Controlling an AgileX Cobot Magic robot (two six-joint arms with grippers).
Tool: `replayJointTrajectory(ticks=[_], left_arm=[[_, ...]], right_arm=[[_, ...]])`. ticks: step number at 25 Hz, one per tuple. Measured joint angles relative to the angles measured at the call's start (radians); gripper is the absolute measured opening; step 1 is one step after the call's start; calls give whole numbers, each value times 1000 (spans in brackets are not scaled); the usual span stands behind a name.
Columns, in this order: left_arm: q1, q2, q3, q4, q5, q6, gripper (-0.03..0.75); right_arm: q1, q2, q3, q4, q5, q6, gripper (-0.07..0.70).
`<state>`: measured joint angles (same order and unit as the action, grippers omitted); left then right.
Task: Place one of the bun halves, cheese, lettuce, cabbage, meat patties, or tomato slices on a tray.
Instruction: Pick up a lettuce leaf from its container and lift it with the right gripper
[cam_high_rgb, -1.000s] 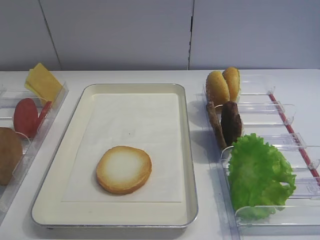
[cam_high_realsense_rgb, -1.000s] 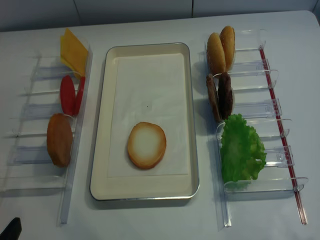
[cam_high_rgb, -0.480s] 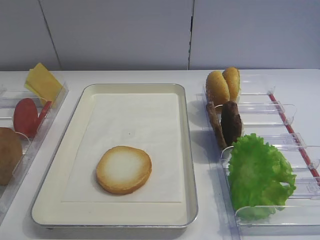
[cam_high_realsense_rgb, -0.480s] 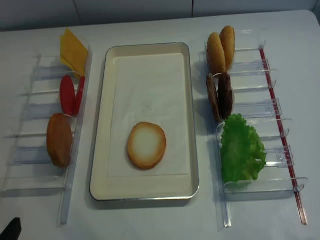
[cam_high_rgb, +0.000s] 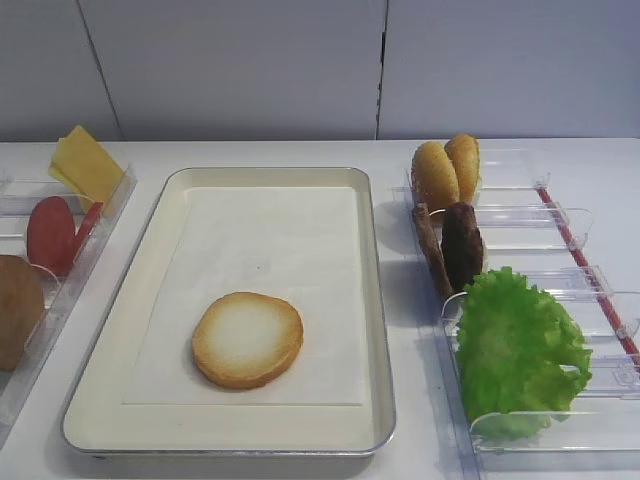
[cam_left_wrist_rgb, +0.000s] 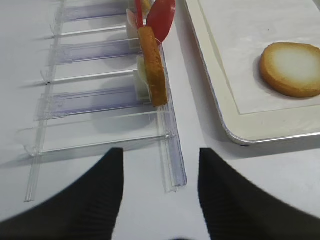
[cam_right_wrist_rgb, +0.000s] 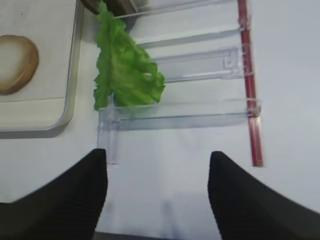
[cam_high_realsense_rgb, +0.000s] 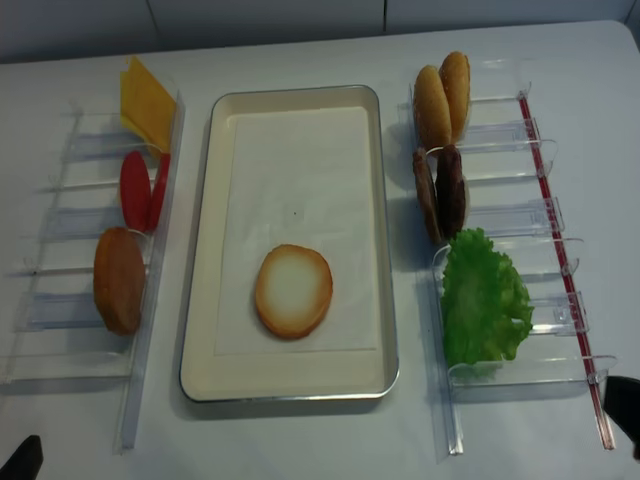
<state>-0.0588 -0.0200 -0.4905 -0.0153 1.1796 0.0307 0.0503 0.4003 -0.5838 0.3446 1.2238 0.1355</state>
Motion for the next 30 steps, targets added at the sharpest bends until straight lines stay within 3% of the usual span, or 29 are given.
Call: replayJointTrajectory(ticks=[7, 13, 18, 23, 30], left_arm=[[0, 0, 0, 0, 0, 0, 323], [0, 0, 0, 0, 0, 0, 323], [0, 0, 0, 0, 0, 0, 323], [0, 0, 0, 0, 0, 0, 323], [0, 0, 0, 0, 0, 0, 323]], right_arm=[[0, 289, -40, 122, 1, -33, 458], [0, 481, -40, 236, -58, -111, 458], [7, 554, -57, 249, -99, -135, 458], [124, 639, -128, 232, -206, -120, 457], [244, 774, -200, 143, -251, -45, 457]])
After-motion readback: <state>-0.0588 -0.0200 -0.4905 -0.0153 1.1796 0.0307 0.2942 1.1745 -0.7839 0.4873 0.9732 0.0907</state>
